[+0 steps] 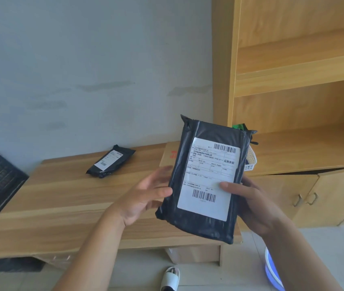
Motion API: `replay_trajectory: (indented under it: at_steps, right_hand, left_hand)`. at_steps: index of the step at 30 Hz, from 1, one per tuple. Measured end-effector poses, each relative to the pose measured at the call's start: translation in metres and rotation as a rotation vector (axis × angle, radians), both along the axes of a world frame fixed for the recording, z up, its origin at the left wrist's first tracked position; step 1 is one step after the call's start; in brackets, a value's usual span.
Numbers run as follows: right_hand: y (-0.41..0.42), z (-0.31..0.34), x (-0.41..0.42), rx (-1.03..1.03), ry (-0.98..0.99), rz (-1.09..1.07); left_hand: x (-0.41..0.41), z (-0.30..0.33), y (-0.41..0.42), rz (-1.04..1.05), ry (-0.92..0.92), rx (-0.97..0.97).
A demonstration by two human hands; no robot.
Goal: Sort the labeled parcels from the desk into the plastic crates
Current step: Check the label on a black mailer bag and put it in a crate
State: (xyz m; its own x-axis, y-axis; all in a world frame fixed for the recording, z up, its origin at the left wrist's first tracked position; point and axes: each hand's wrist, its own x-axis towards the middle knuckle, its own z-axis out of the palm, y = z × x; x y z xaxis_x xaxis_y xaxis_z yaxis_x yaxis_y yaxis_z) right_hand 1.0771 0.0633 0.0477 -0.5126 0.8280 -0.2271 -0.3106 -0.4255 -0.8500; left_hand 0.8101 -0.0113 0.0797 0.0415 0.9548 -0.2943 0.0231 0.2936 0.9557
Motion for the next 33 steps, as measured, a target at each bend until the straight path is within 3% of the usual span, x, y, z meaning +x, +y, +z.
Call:
replay_trajectory:
  at_steps: [21, 29, 33]
  right_hand:
    - [-0.019, -0.01, -0.038, 0.047, -0.019, 0.158]
    - [-0.053, 0.019, -0.135, 0.151, -0.105, 0.279]
    - [-0.093, 0.03, -0.199, 0.244, -0.178, 0.445]
  left_hand:
    - [-0.008, -0.024, -0.059, 0.099, 0.004, 0.023]
    - [-0.073, -0.027, -0.137, 0.354, -0.072, 0.1]
    - [-0.117, -0.025, -0.209, 0.548, -0.082, 0.075]
